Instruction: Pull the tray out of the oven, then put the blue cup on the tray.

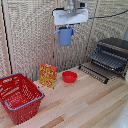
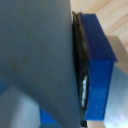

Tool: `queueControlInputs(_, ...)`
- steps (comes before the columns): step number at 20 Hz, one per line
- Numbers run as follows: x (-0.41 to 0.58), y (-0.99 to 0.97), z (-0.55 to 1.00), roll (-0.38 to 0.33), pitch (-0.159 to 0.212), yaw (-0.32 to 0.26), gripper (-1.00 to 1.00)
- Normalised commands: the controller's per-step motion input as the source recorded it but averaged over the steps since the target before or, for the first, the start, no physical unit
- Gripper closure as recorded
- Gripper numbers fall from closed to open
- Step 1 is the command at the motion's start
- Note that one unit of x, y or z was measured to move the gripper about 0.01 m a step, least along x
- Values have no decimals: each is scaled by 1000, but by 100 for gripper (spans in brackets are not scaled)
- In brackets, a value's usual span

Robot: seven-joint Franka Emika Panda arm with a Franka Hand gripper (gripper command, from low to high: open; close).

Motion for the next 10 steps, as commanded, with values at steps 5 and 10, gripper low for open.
queueControlInputs(5,159,-711,92,0,0,-168,100)
queueControlInputs(10,138,-872,131,0,0,-114,100)
